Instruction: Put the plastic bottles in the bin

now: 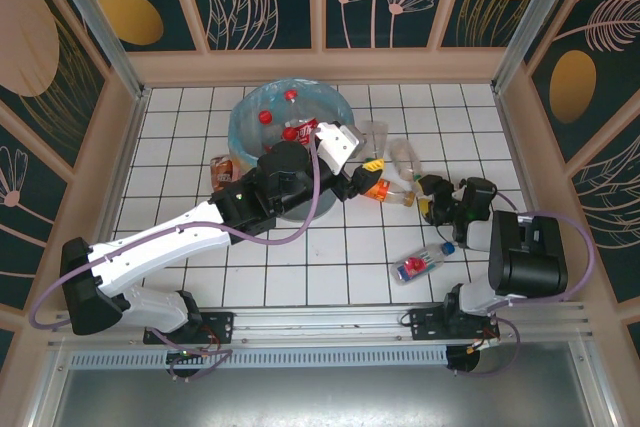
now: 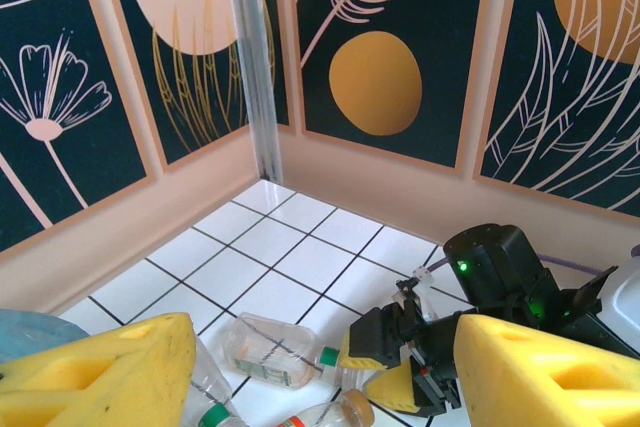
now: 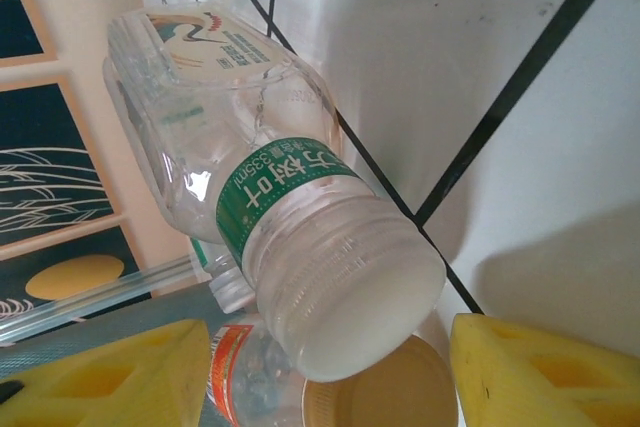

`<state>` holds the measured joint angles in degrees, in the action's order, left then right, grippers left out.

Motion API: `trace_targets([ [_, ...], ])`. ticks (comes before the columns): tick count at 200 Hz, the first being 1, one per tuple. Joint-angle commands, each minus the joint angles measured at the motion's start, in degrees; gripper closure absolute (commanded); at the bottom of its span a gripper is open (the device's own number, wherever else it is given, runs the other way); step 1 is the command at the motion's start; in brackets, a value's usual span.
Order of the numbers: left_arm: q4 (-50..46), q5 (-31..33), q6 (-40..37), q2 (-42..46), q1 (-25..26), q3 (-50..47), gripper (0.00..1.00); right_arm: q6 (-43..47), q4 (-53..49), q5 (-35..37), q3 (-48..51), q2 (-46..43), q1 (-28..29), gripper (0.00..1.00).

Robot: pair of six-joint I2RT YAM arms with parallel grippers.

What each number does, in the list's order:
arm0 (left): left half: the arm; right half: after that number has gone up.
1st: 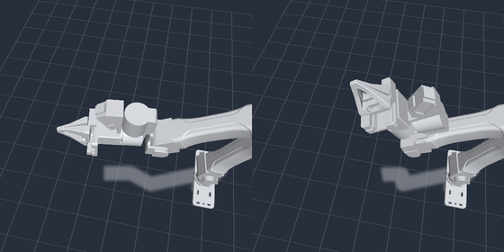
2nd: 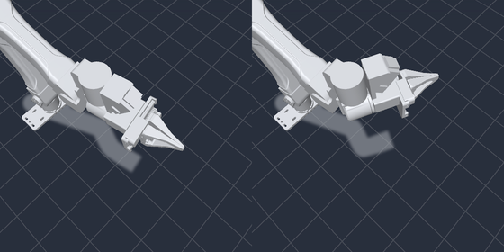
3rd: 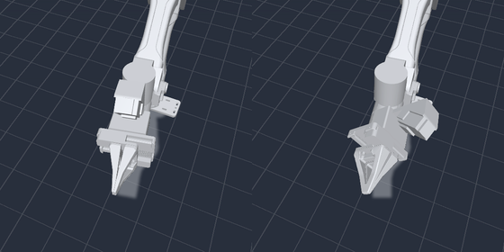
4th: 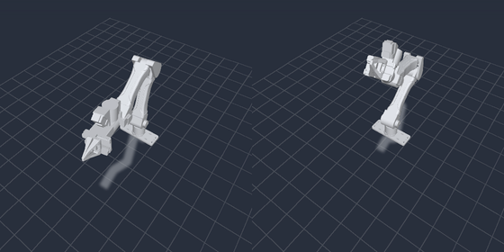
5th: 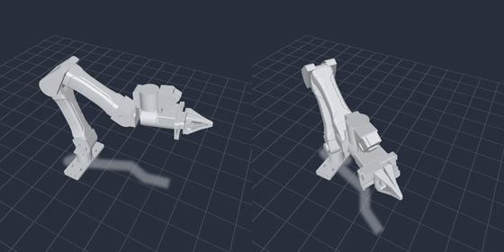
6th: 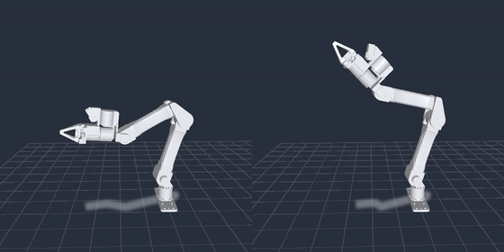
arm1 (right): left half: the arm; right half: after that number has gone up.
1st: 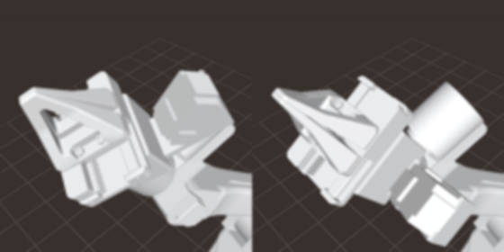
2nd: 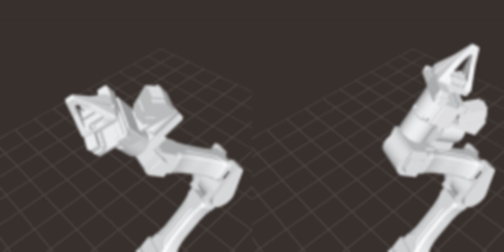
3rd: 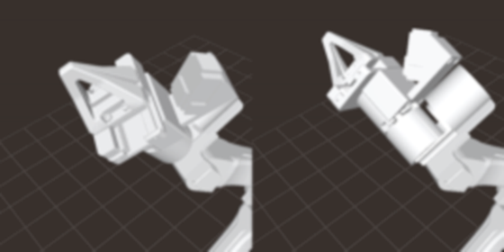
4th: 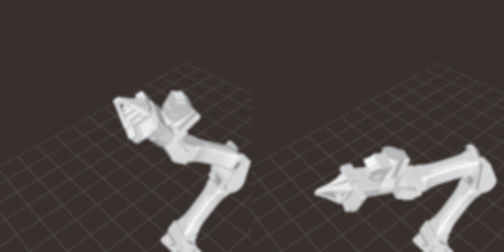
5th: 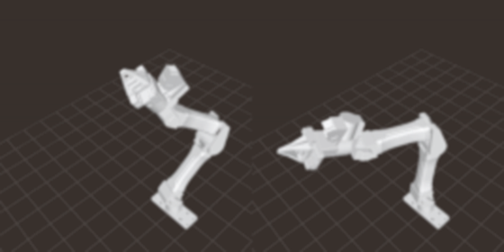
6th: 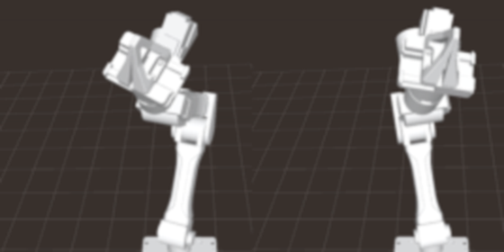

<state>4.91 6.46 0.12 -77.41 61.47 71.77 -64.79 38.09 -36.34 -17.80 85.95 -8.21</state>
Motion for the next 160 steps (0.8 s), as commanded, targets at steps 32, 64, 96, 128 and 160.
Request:
trace_targets([
  [32, 0.9, 0.7, 0.4, -0.5, 0.3, 0.5, 0.3, -5.2, 11.6, -1.6, 1.5, 5.0, -0.5, 0.43],
  [64, 0.7, 0.1, 0.5, -0.7, 0.3, 0.7, 0.31, -6.9, 14.9, -1.7, 2.4, 5.6, -0.5, 0.54],
  [96, 0.6, 0.2, 0.3, -0.7, 0.3, 1.0, 0.3, -6.0, 14.1, -0.9, 3.0, 4.0, -0.8, 0.69],
  [128, 0.8, 0.2, 0.4, -0.6, 0.3, 0.9, 0.3, -3.7, 10.3, 0.6, 2.2, 1.2, -1.3, 0.73],
  [160, 0.8, 0.3, 0.5, -0.7, 0.3, 0.8, 0.3, -1.1, 4.2, 1.0, 0.4, -2.1, -1.3, 0.61],
])
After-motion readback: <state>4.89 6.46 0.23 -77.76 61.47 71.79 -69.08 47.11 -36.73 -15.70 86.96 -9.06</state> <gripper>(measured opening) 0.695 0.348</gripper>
